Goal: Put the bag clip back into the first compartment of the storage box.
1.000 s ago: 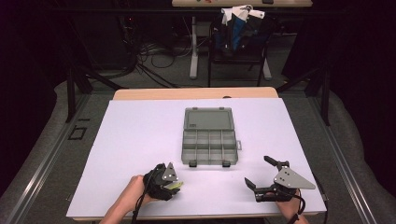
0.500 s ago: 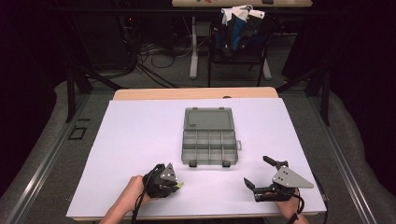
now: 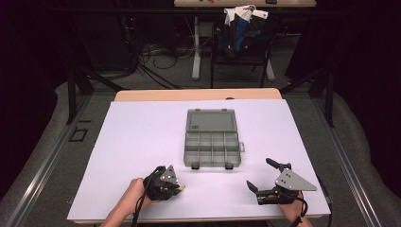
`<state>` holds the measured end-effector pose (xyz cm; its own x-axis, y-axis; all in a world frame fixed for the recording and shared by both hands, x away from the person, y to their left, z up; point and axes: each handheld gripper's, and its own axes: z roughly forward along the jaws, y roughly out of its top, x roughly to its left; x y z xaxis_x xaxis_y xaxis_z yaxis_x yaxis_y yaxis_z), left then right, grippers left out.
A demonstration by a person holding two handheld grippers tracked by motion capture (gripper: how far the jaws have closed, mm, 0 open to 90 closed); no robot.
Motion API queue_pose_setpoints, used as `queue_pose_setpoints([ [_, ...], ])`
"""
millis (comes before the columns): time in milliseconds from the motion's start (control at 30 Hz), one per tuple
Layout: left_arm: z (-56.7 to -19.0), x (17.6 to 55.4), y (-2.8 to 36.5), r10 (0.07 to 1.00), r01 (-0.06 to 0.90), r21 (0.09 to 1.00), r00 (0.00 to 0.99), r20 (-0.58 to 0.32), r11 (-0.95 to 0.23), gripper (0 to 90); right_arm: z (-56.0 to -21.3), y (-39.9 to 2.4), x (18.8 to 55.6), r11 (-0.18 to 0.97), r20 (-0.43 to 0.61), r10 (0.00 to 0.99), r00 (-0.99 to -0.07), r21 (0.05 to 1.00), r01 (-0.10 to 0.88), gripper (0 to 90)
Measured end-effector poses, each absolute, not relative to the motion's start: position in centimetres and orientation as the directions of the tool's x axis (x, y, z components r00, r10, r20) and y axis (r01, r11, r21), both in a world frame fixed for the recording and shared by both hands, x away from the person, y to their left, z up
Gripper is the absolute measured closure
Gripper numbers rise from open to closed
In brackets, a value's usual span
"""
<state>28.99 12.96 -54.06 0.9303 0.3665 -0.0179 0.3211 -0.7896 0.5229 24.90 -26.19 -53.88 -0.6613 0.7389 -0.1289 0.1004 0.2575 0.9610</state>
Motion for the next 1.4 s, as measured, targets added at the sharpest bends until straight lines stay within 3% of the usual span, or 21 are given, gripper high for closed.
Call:
queue_pose_setpoints([
  [1400,-51.6,30.0,12.4,0.364,0.277,0.556,0.93,0.049,-0.784,79.9,-54.0,-26.2,25.0,0.26,-0.123,0.74,-0.661,0.959,0.113,0.5],
])
